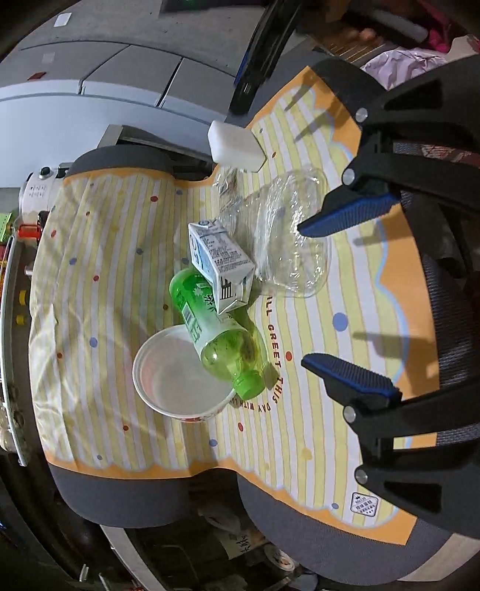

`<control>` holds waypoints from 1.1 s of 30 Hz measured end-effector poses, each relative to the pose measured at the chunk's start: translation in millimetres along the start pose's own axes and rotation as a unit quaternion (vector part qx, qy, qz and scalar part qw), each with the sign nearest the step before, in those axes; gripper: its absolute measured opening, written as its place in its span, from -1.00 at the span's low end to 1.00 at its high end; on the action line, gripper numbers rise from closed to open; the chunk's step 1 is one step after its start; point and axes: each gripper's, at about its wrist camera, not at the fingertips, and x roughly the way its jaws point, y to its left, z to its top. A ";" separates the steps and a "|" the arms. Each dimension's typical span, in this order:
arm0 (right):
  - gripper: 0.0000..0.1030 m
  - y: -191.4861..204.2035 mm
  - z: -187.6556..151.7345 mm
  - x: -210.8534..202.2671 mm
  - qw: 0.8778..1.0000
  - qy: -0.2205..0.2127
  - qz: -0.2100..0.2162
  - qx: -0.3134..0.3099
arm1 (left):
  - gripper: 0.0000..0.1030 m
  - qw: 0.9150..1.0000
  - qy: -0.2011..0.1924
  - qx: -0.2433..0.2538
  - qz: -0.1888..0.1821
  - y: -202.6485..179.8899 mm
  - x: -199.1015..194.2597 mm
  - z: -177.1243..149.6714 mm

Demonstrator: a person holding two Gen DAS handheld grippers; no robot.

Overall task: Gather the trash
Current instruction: 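Move both open tools back over the chair, then grasp the white foam block with the right tool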

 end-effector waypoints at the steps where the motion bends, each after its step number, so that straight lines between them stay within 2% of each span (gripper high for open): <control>1: 0.39 2.4 4.4 12.2 1.000 0.006 -0.017 0.000 | 0.24 1.000 0.001 -0.002 0.000 1.1 2.2 0.6; 4: 0.39 11.2 16.6 51.9 0.997 0.028 -0.072 -0.005 | 0.24 1.000 0.005 -0.007 0.001 4.8 8.9 1.8; 9: 0.33 8.0 24.2 83.3 0.989 0.052 -0.138 0.008 | 0.24 1.000 0.012 -0.019 0.002 12.6 17.6 1.5; 11: -0.11 -1.2 23.0 81.4 0.989 0.053 -0.136 0.023 | 0.24 1.000 0.015 -0.023 0.001 14.8 19.2 1.2; 14: -0.29 -11.7 16.8 66.8 0.993 0.044 -0.109 0.032 | 0.24 1.000 0.016 -0.022 -0.001 14.3 18.9 0.0; 17: -0.33 -20.6 7.2 35.3 0.997 0.017 -0.071 0.035 | 0.24 1.000 0.015 -0.022 -0.004 11.9 17.6 0.7; 21: -0.34 -27.8 -4.2 -7.7 0.999 -0.012 0.022 0.022 | 0.24 1.000 0.010 -0.013 -0.009 2.5 17.5 6.7; 24: -0.34 -24.4 -11.3 -28.5 0.996 -0.015 0.082 0.008 | 0.23 1.000 0.004 -0.004 -0.019 -6.8 21.9 15.4; 28: -0.31 -18.4 -15.5 -43.0 0.995 -0.023 0.101 0.001 | 0.26 1.000 0.012 0.014 -0.025 -21.7 40.7 32.3; 29: -0.31 -18.7 -16.3 -46.3 0.994 -0.025 0.107 0.004 | 0.31 0.999 0.016 0.018 -0.025 -24.6 46.5 35.7; 30: -0.31 -19.4 -16.4 -47.0 0.993 -0.025 0.112 0.008 | 0.46 0.999 0.022 0.021 -0.021 -27.1 53.4 39.6; 33: -0.30 -21.2 -15.9 -47.1 0.992 -0.026 0.119 0.014 | 0.55 0.999 0.036 0.025 -0.019 -30.7 73.9 50.2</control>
